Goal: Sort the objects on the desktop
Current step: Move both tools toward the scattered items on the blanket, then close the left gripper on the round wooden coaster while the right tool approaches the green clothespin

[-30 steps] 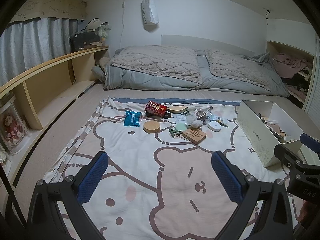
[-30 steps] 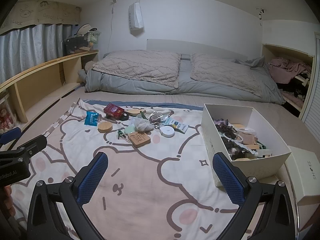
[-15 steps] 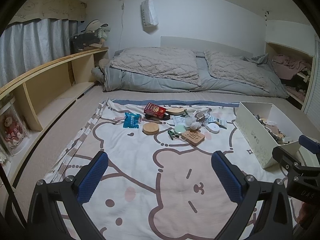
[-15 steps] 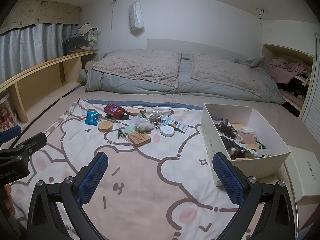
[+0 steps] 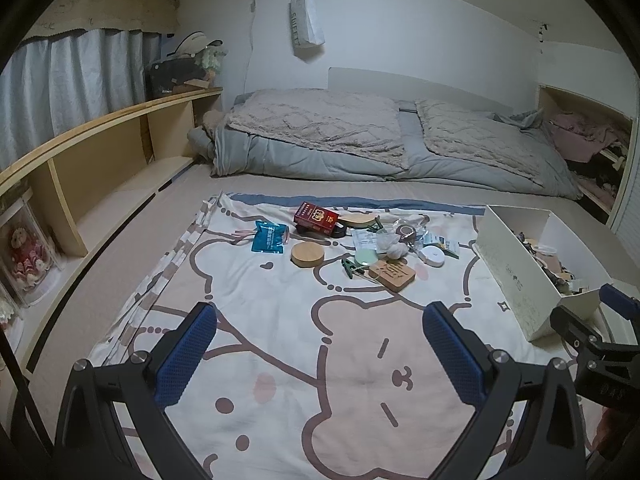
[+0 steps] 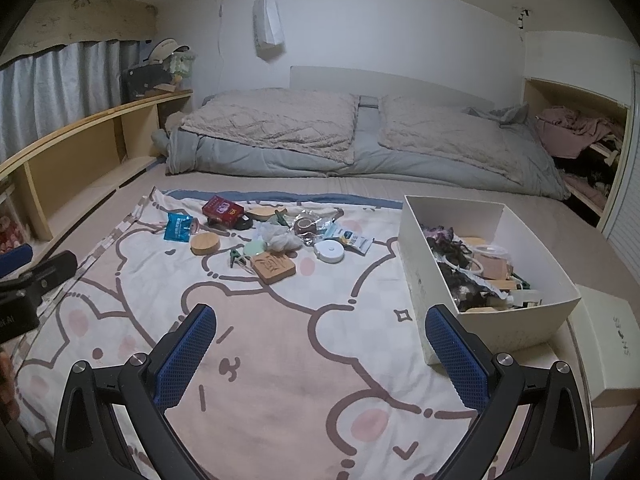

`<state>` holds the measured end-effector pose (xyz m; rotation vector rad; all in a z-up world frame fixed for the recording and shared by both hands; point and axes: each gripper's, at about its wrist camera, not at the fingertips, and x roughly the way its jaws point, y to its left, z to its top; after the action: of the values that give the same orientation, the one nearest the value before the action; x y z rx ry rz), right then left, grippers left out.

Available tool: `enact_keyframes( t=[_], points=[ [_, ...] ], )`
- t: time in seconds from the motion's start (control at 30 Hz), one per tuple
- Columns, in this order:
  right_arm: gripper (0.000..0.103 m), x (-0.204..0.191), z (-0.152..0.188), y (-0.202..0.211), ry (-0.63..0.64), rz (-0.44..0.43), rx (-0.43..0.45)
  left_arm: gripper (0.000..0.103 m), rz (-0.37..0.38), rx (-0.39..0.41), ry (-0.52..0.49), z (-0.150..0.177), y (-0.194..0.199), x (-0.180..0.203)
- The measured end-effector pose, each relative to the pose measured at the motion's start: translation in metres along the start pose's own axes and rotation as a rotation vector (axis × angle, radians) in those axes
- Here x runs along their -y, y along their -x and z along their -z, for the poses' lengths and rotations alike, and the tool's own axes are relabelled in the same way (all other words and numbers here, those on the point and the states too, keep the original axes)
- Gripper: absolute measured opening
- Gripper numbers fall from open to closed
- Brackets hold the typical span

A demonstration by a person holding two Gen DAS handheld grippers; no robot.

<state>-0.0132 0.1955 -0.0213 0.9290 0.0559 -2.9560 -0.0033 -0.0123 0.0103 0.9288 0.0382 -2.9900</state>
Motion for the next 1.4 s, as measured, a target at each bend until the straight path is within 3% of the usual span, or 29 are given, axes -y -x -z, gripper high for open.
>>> enact_keyframes(
  t=[0.33, 0.77, 1.07, 1.4],
  points=[
    [0.103, 0.004, -0.014, -0.007, 0.022, -0.006, -0.005, 0.103, 0.025, 0.011, -0.026, -0.037, 0.000, -0.009],
    [0.103, 0.011, -0.035, -0.029, 0.015, -0.038, -0.011, 0.103, -0.041, 0.063, -0.098, -0.107, -0.019, -0.030],
    [0.103, 0.013, -0.040, -0.066, -0.017, -0.095, -0.065, 0.103, -0.023, 0.023, -0.100, -0.135, -0.078, -0.030],
    [0.103, 0.011, -0.048, -0.121, -0.028, -0.121, -0.123, 0.103, 0.013, -0.111, 0.011, -0.128, -0.196, -0.036]
  ],
)
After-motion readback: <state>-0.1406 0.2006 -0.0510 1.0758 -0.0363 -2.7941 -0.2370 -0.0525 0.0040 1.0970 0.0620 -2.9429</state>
